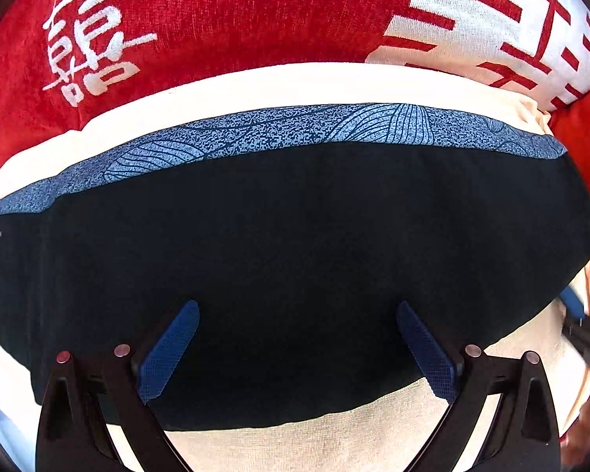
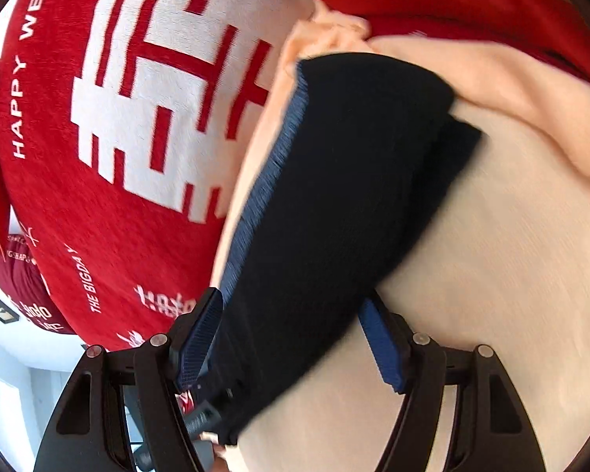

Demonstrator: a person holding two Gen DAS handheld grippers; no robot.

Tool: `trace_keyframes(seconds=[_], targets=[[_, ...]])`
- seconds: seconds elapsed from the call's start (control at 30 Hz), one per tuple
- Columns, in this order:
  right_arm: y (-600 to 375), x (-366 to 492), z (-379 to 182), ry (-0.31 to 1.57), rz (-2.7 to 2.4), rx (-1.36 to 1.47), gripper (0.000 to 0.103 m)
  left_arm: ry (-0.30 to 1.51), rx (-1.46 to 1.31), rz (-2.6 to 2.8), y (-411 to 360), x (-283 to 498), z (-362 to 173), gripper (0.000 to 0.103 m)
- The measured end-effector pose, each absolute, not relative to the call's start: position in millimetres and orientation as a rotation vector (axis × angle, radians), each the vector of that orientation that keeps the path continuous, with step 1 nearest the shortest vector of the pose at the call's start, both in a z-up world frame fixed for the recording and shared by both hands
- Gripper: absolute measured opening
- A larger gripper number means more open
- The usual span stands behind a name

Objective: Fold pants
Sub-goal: 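Grasp the folded trousers' end with the right gripper and lift it toward the left gripper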

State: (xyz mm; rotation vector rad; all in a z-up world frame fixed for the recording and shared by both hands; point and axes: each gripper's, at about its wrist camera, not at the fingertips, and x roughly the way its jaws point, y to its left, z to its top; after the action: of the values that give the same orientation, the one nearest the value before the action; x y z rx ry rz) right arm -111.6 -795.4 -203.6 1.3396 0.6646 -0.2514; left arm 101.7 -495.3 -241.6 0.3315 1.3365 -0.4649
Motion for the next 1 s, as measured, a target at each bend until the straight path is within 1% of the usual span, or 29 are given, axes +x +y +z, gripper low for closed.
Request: trace_keyframes(seconds=[0.1,0.2,0.3,0.5,0.53,0.57,0.6,0.63,0.7,0.77,0.83,0.9,0.97,1.0], targets=[[-798,-94,-204,0.668,-0.246,1.336,0.076,1.352,0.341,-0.466,-498,104,-241,0.102],[-793,-116,-204,0.628,-0.256,1.398,0.076,1.369,0.336,-0.461,-500,108,-236,0.102],[-788,-135,-207,0.63,-0.256,1.392,0.073,1.359,0.34,-0.465,-501,110,-235,0.102],[-809,-97,-212,0.62,-0.225,1.376,0.075,1.351,0.333,-0.446,-504,110,-237,0.102],[-812,-91,-214,0.642,-0.231,1.38,0.066,1.361,0.334,-0.444,-506,112,-235,0.099],[-814,-88,-215,0.679,-0.245,1.381,0.036,1.365,0.328,-0.456,-509,114,-230,0.081],[-816,-87,-216,0.707,-0.251,1.39,0.019,1.359,0.323,-0.471,-512,114,-224,0.07],[-819,-88,-218,0.708,-0.244,1.413,0.016,1.353,0.32,-0.493,-515,113,-216,0.057],[-820,-96,-214,0.692,-0.217,1.436,0.016,1.298,0.331,-0.524,-523,112,-199,0.056],[-818,-98,-200,0.691,-0.195,1.388,0.016,1.24,0.335,-0.563,-534,112,-189,0.056],[-811,-94,-183,0.689,-0.165,1.32,0.015,1.267,0.309,-0.598,-544,114,-201,0.056],[-804,-86,-169,0.702,-0.156,1.252,0.015,1.332,0.304,-0.626,-555,111,-233,0.056],[-795,-78,-158,0.726,-0.15,1.19,0.015,1.203,0.339,-0.628,-559,96,-231,0.057],[-789,-72,-149,0.743,-0.15,1.137,0.015,1.18,0.361,-0.626,-561,92,-230,0.057]])
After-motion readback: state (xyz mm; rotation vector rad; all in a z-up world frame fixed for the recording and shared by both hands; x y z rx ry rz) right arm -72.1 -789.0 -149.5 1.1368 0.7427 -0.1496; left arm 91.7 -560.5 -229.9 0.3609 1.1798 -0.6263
